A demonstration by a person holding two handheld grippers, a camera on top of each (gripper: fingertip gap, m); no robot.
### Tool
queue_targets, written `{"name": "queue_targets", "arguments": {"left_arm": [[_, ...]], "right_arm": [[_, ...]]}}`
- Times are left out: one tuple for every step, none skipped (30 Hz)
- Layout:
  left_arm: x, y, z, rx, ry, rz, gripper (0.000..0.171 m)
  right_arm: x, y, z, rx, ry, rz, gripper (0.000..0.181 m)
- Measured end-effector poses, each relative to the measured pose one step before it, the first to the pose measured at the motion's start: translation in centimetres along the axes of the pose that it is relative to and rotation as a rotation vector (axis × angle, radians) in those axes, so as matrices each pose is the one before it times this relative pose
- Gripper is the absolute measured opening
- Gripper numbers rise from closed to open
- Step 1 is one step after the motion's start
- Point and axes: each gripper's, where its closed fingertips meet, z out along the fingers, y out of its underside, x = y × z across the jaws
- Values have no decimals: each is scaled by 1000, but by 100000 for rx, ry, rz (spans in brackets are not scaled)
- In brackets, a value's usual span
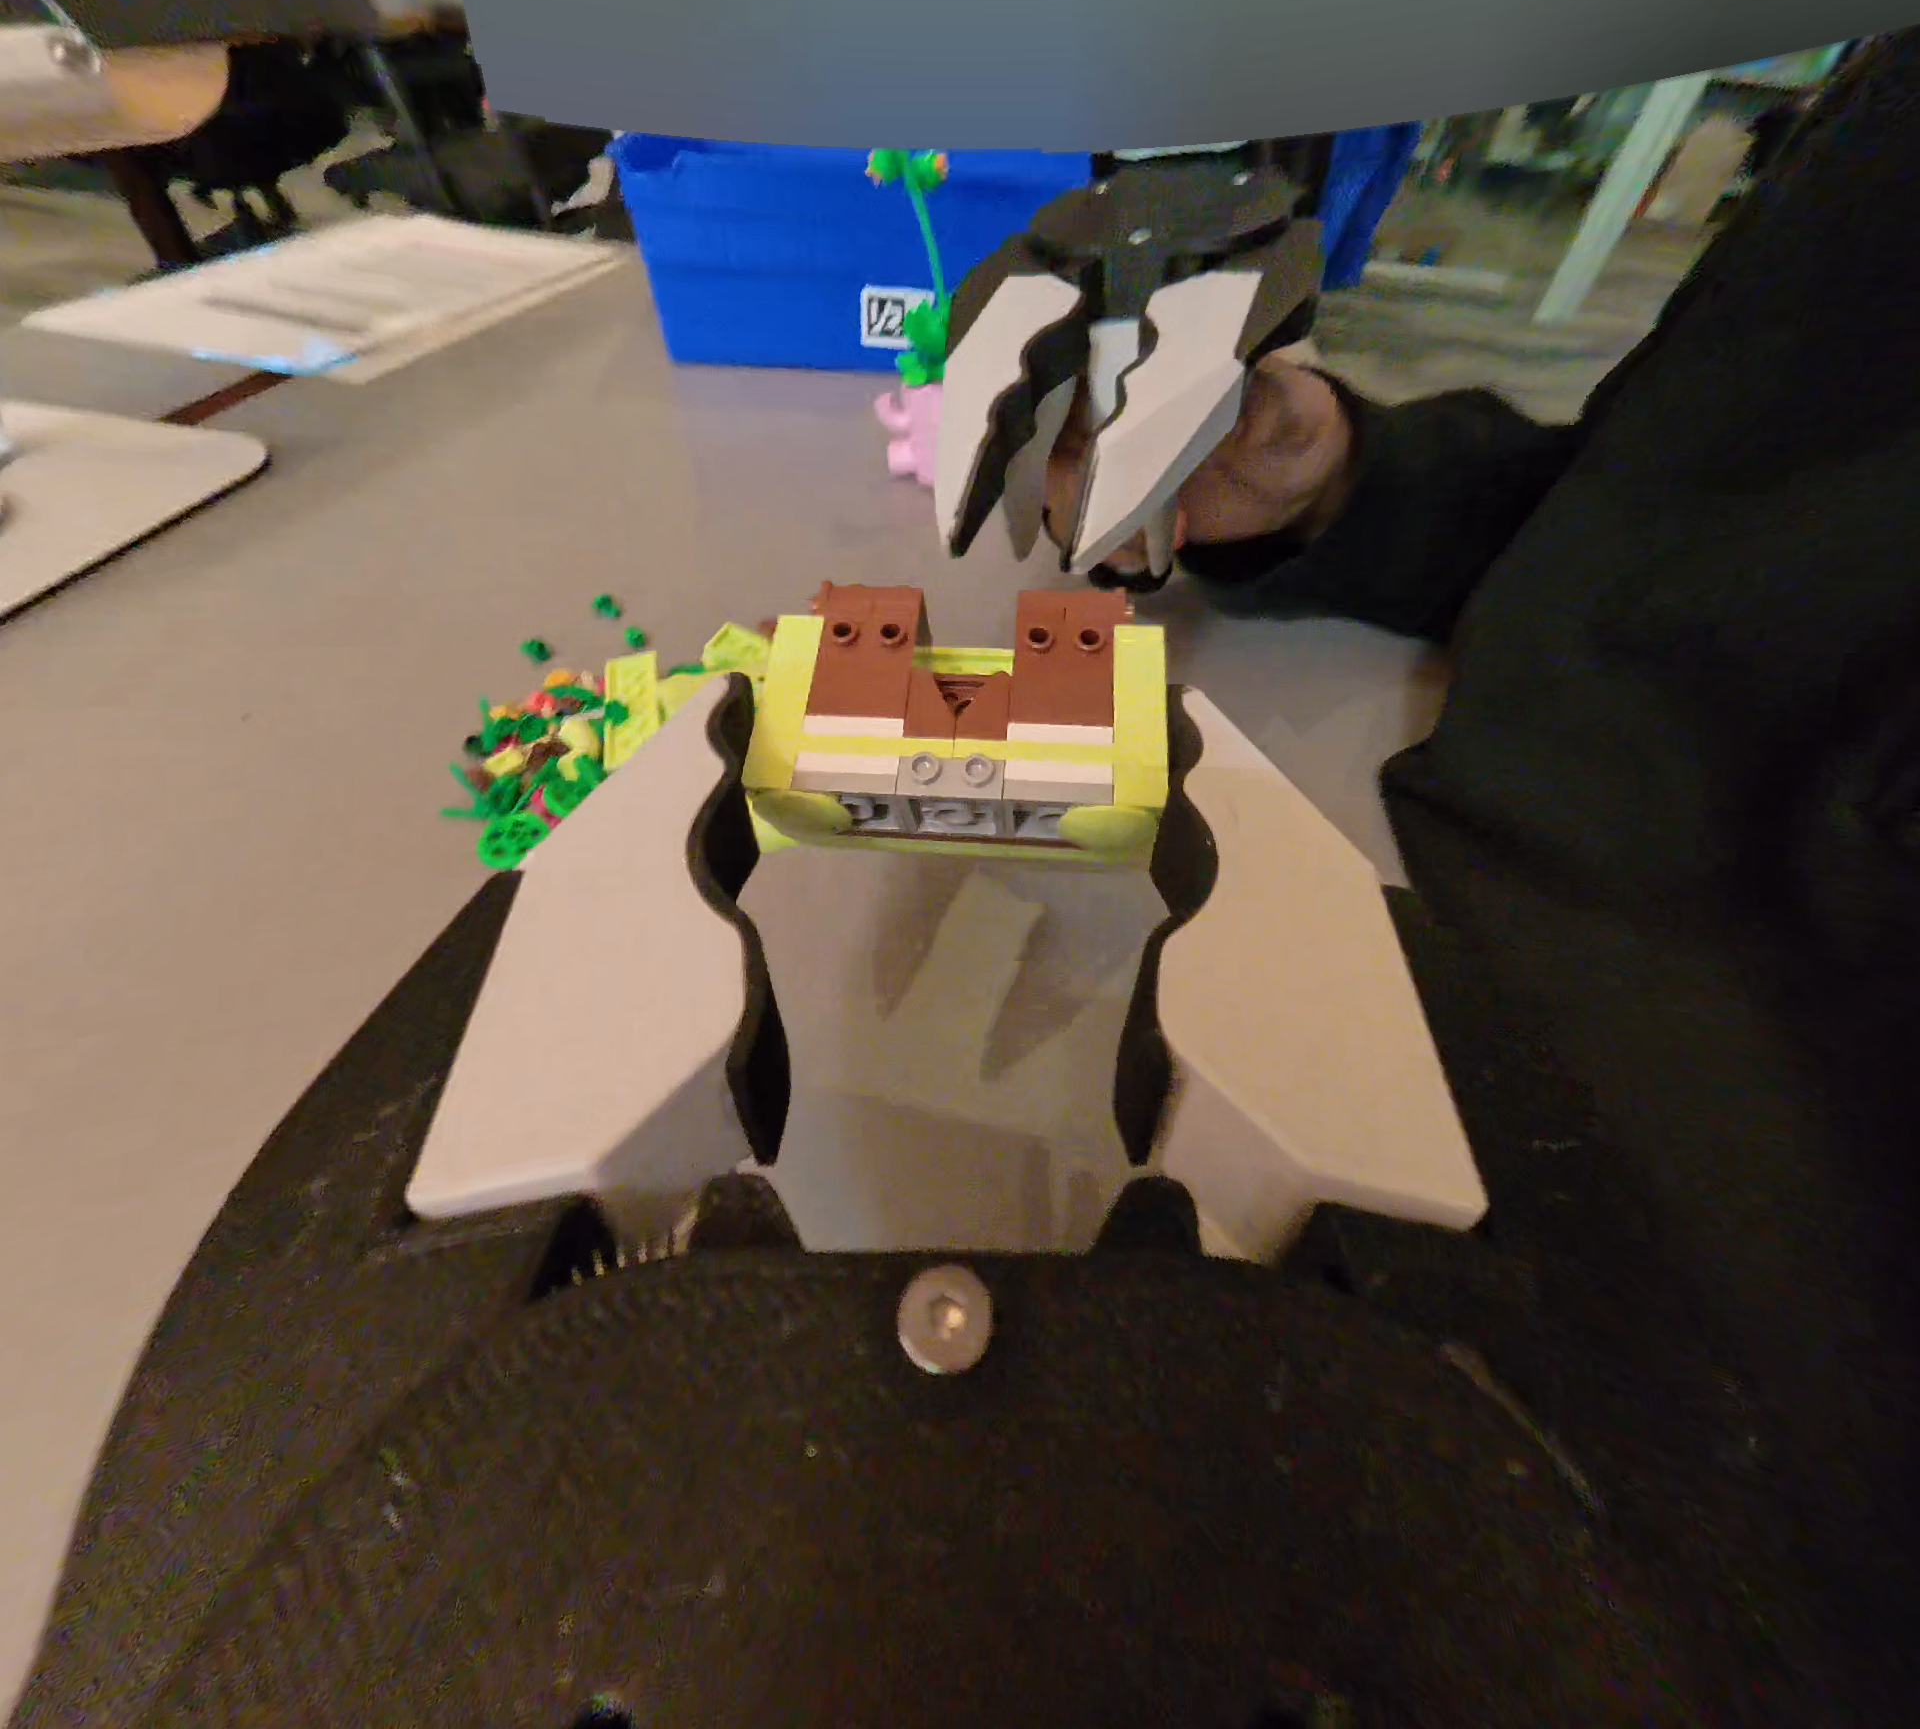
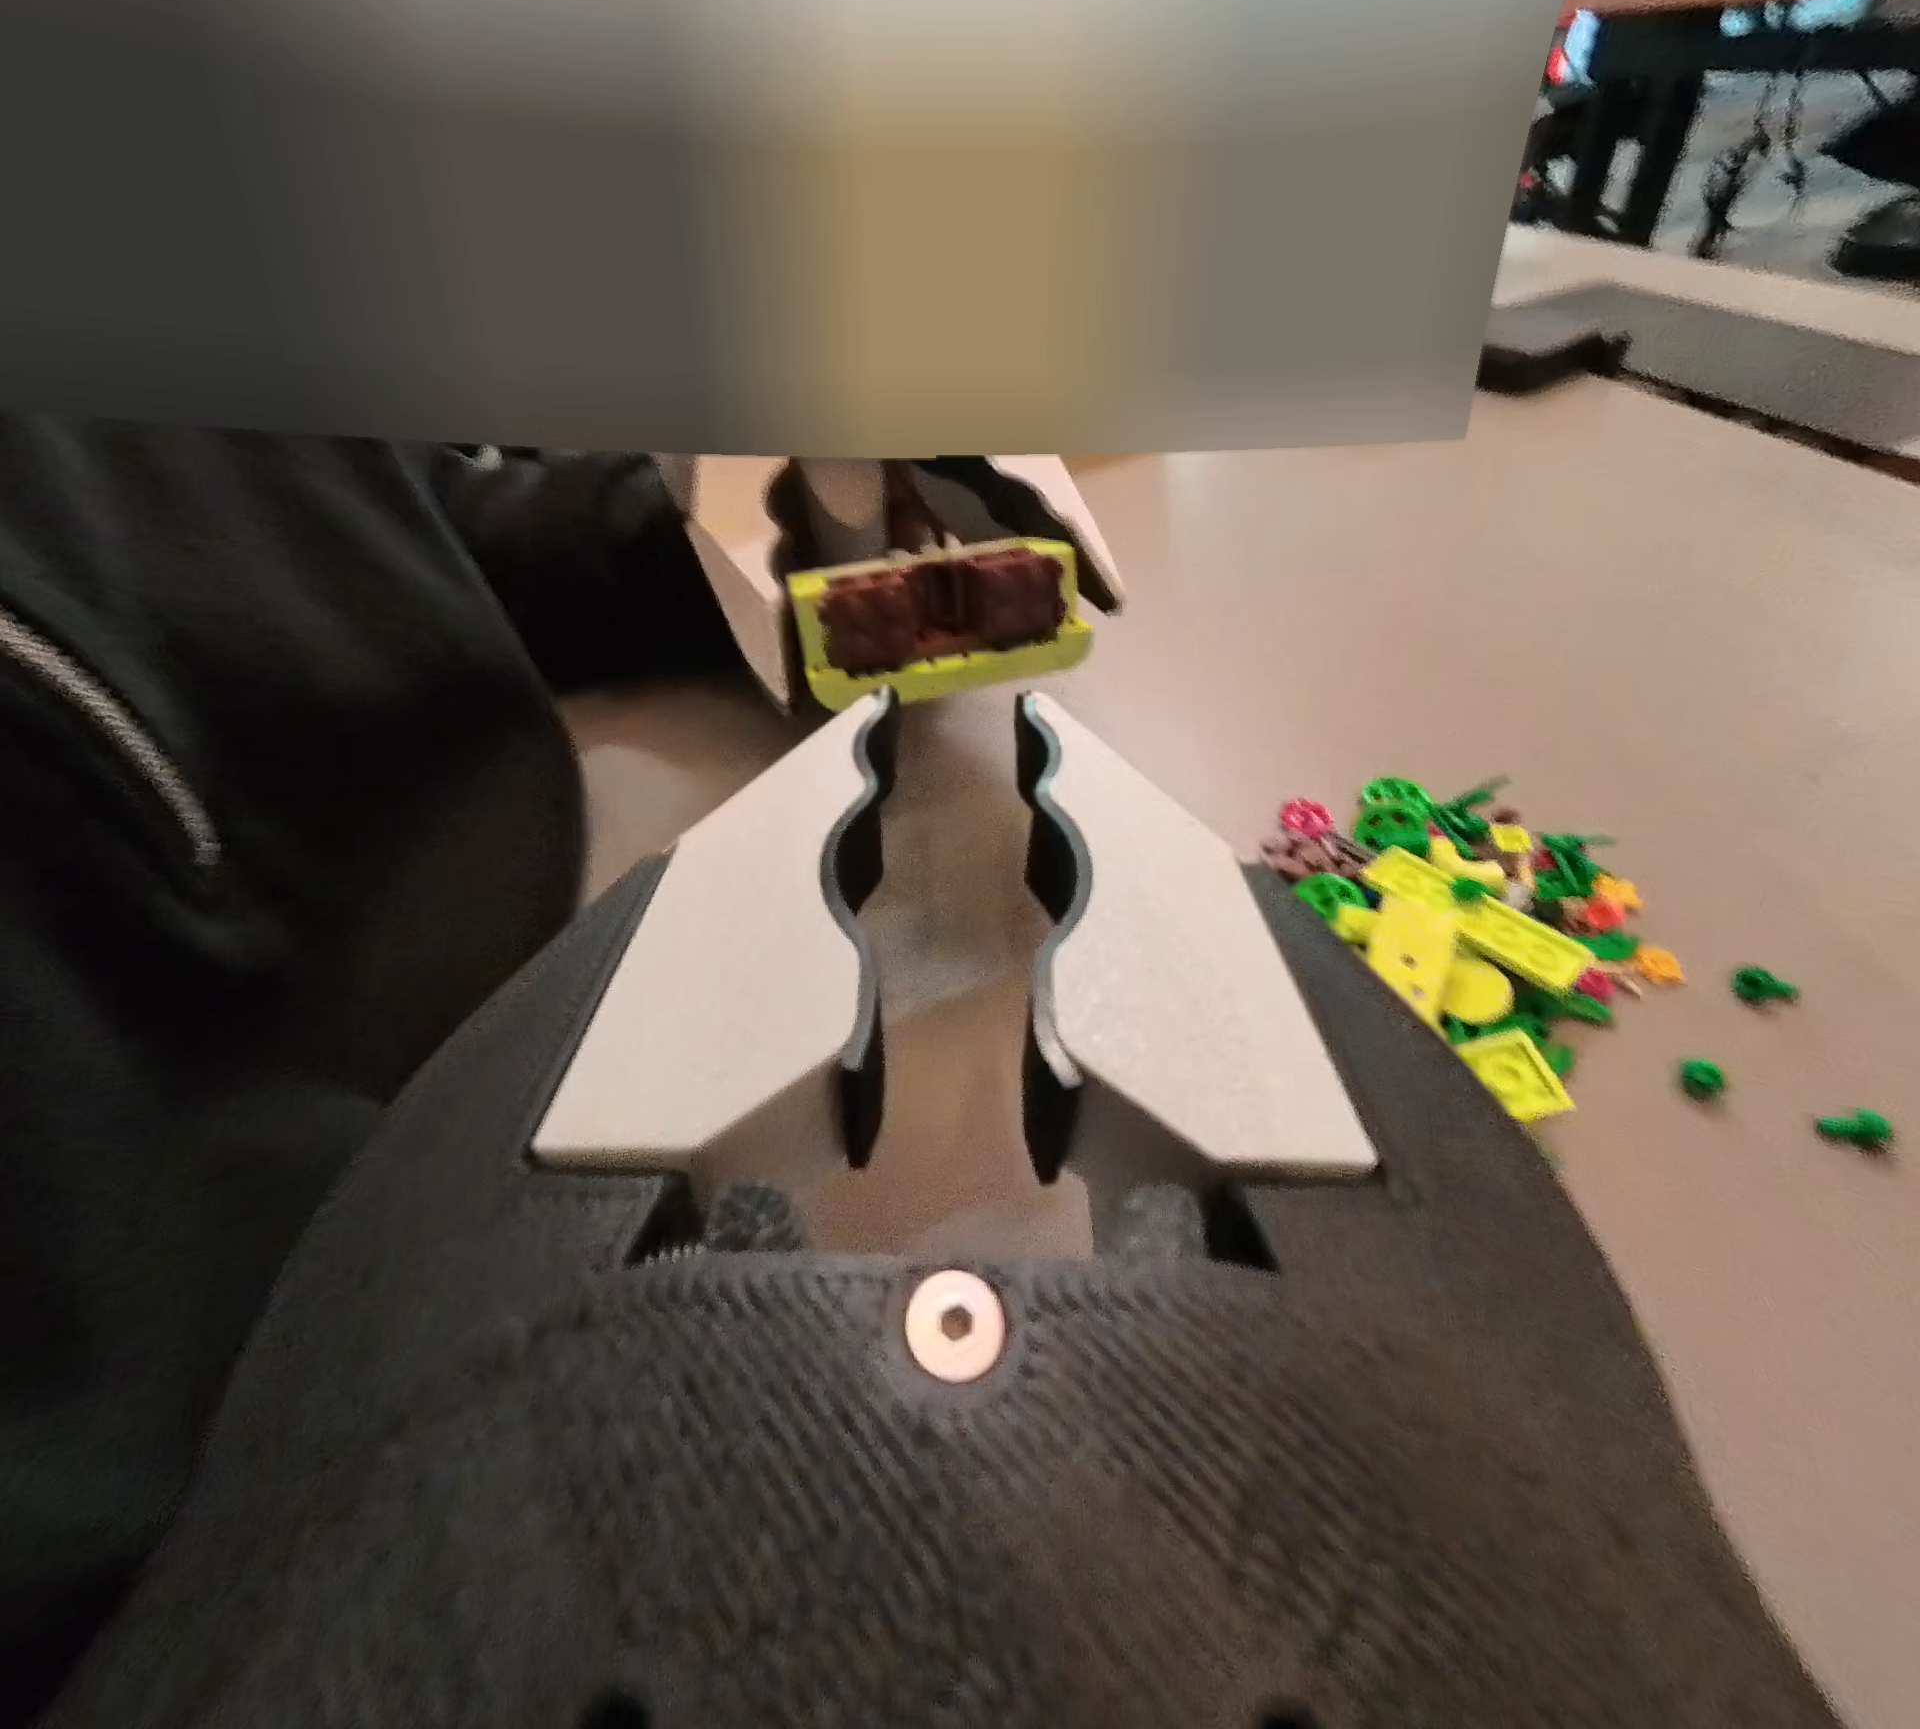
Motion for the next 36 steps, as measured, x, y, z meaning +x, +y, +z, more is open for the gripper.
{"name": "queue_targets", "arguments": {"left_arm": [[269,-211,36,1451,2026,-1225,76],[206,-115,41,1144,1982,-1939,76],[163,-108,31,1297,1787,-1831,76],[211,-108,18,1276,2083,-1811,76],[202,-133,31,1273,2132,-2221,76],[173,-162,44,1385,1867,-2038,76],[105,-121,59,1011,1144,-1348,76],[63,5,86,33,591,-544,76],[36,140,115,-819,250,74,76],[79,212,139,-1093,313,176,76],[149,159,144,-873,669,-136,76],[194,32,117,-181,966,-54,76],[137,-6,98,55,551,-43,76],[54,48,86,-404,191,-66,76],[14,78,79,-620,-32,137,76],[32,54,51,-506,-107,317,76],[38,84,63,-671,-45,350,76],[61,117,82,-992,-47,408,76],[11,177,106,-1378,-560,508,76],[48,178,118,-1471,-347,775,76],[-34,87,75,-789,-736,572,76],[-100,17,15,-165,-732,-123,76],[-99,17,-6,-111,-330,-616,76],[-175,-29,-45,229,-567,-737,76],[-109,-34,-45,311,-269,-662,76],[-102,46,-10,-283,-240,-544,76],[-39,65,-12,-518,-8,-262,76],[-52,79,-6,-566,-283,-40,76],[-75,17,6,-170,-480,-47,76],[-5,24,-2,-164,166,-51,76],[9,42,-13,-303,111,173,76],[8,23,-2,-242,62,201,76],[54,-21,5,154,186,248,76],[38,-17,-7,168,200,13,76],[13,1,-3,-60,35,103,76],[4,16,-20,-287,-48,324,76]], "right_arm": [[-619,-611,-142,3712,-3816,945,21],[-599,-491,-82,3040,-3949,1610,21],[-525,-358,-19,2352,-3653,2104,21],[-476,-242,25,1744,-3458,2242,22],[-435,-144,86,1223,-3151,2093,23],[-331,-39,117,707,-2494,1752,25],[-248,52,166,162,-1818,1241,27],[-191,126,178,-370,-1236,689,29],[-117,193,214,-754,-651,249,32],[-42,209,216,-965,-92,-103,33],[-5,209,194,-1027,355,-462,33],[2,155,174,-785,544,-806,32],[3,124,138,-582,503,-867,32],[-2,139,124,-727,302,-561,31],[10,158,100,-820,178,-250,31],[42,156,101,-791,283,-160,31],[47,127,82,-685,426,-247,30],[45,86,55,-441,385,-384,28],[11,13,18,-182,364,-562,23],[56,10,-29,-260,680,-809,17],[82,45,-67,-581,829,-862,17],[99,49,-61,-656,884,-721,17],[148,34,-34,-508,1241,-537,17],[163,3,-17,-252,1358,-178,17],[150,-6,0,-133,1026,96,17],[104,51,-1,-231,581,327,17],[69,88,11,-355,150,497,18],[60,93,-4,-335,51,650,18],[69,52,-16,-105,83,686,17],[27,80,-5,-234,-185,594,17],[4,94,-18,-492,-362,569,17],[-13,71,-22,-299,-426,560,17],[-40,24,-26,-68,-558,491,17],[-37,28,-28,-100,-544,474,17],[-12,29,-9,-78,-420,523,17],[-16,29,-3,-14,-417,628,17]]}}
